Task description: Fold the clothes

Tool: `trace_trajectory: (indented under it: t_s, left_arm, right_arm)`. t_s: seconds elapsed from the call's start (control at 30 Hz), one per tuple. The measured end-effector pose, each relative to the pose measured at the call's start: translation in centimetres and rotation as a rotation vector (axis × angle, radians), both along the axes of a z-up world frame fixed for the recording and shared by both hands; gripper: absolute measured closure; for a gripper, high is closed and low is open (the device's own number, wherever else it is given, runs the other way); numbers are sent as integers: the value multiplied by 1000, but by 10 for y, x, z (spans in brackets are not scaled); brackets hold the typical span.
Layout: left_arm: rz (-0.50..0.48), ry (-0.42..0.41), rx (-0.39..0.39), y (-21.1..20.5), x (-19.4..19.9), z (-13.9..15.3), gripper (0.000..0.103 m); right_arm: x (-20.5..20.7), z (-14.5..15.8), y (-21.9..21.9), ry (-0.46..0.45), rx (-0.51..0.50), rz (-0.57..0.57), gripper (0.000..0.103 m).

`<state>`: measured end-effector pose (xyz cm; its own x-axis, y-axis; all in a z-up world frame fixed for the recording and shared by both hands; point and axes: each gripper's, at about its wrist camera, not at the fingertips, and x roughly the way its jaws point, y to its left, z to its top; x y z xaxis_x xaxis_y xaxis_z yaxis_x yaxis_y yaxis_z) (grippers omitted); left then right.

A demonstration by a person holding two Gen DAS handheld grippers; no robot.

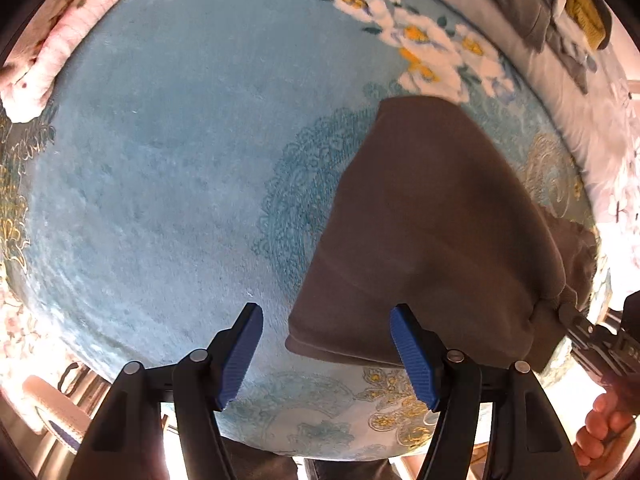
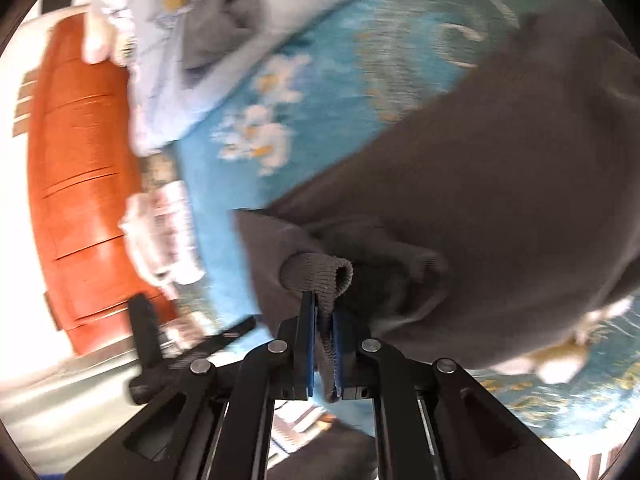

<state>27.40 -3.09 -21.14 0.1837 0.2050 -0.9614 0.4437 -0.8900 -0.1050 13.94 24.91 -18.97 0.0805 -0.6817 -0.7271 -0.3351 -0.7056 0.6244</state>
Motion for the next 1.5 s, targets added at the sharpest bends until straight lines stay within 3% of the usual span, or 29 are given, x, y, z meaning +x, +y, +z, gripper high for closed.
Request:
trace_trajectory:
  t_s: [0.17, 0.33, 0.43, 0.5, 0.57, 0.73, 0.8, 0.83, 1.13, 1.27, 1.3, 1.4, 1.5]
  left_arm:
    - [-84, -120, -30, 31, 11, -33, 33]
    - [-98, -156, -61, 53, 24, -51, 33]
    - [-99, -155, -73, 61, 26, -55, 33]
    - [-105, -155, -75, 66, 27, -57, 33]
    - [-115, -154, -76, 71, 28, -59, 33]
    - [-122, -151, -77, 84, 36, -61, 33]
    - [-109, -150, -71, 87, 41, -62, 33]
    - [-101, -150, -67, 89, 43, -62, 33]
    - [-48, -118, -56, 99, 66, -50, 33]
    - [-15, -100, -79, 99, 75, -41, 33]
    - [-5, -93, -84, 100, 76, -38, 33]
    - [16, -56, -91, 106, 77, -28, 33]
    - [-2, 6, -77, 122, 73, -17, 33]
  right_arm:
    - [-6, -13, -7, 15, 94, 31, 96]
    - [-6, -23, -13, 8, 152, 88, 94]
    - [0, -27, -1, -10, 188, 78, 75]
    - [5, -27, 9, -9, 194, 61, 56]
    - [10, -31, 16, -15, 180, 46, 50]
    - [16, -44, 21, -43, 75, -23, 49]
    - [16, -50, 19, -46, 32, -36, 38]
    - [17, -54, 16, -45, 21, -36, 37]
    - [16, -68, 2, -71, -17, -70, 37]
    - [14, -60, -6, -56, 3, -46, 64]
    - [13, -56, -6, -42, 10, -41, 75]
    - [10, -43, 3, 10, 24, -42, 84]
    - [6, -30, 12, 62, 38, -42, 86]
